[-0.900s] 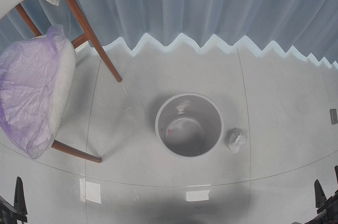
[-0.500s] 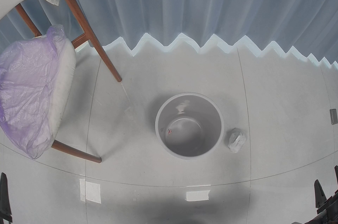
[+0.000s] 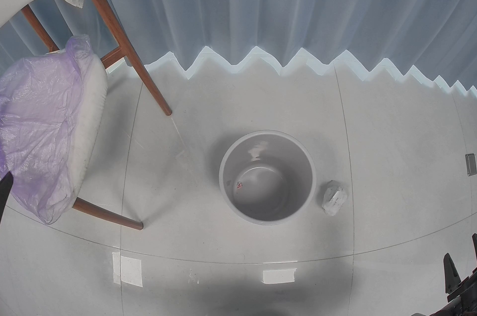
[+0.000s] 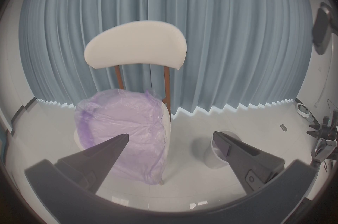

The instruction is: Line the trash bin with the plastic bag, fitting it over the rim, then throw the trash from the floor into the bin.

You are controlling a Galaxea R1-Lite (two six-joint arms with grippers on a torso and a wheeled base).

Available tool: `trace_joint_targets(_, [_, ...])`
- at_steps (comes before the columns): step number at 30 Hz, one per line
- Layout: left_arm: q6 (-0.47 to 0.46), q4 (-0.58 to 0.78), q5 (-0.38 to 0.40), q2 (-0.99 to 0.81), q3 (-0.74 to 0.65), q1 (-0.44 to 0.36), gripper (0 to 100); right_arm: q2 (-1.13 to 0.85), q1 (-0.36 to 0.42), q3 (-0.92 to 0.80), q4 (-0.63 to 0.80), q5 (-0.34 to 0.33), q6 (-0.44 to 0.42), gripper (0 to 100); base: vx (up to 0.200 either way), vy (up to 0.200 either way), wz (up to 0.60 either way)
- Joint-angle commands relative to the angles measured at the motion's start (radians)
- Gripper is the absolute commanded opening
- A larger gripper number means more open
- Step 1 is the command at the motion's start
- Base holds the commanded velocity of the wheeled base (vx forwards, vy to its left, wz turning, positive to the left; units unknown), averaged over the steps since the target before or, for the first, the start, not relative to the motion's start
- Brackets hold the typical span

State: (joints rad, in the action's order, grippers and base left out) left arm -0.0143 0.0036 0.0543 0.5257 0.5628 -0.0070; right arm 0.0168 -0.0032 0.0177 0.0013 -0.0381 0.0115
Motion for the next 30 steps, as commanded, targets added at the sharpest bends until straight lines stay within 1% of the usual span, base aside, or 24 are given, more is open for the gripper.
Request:
trace_joint_targets(1, [0.000,-0.106,-0.050,0.289,0.039,0.018,100,-0.017,0.000,-0.016,0.000,0.000,0.001,100,0.000,0.000,0.00])
trace_joint_targets(4, [-0.004,-0.119,-0.062,0.352,0.066,0.018,100,-0.017,0.000,-0.016,0.000,0.000,0.001,100,0.000,0.000,0.00])
trace_joint_targets(11, [-0.006,-0.123,-0.053,0.507,0.143,0.005,100,-0.017,0.000,-0.016,0.000,0.000,0.001,100,0.000,0.000,0.00])
trace_joint_targets(16, [-0.004,-0.129,-0.051,0.574,0.200,-0.001,100,-0.017,0.000,-0.016,0.000,0.000,0.001,100,0.000,0.000,0.00])
trace_joint_targets(21, [-0.004,-0.137,-0.057,0.603,0.170,0.001,100,-0.017,0.000,-0.018,0.000,0.000,0.001,100,0.000,0.000,0.00])
trace_joint_targets(24, [0.007,-0.168,-0.054,0.603,0.163,0.005,100,-0.017,0.000,-0.016,0.000,0.000,0.001,100,0.000,0.000,0.00])
trace_joint_targets(26, [0.005,-0.240,-0.048,0.614,0.170,0.035,100,-0.017,0.000,-0.016,0.000,0.000,0.001,100,0.000,0.000,0.00])
trace_joint_targets(30, [0.007,-0.306,-0.040,0.674,0.172,0.042,100,-0.017,0.000,-0.016,0.000,0.000,0.001,100,0.000,0.000,0.00])
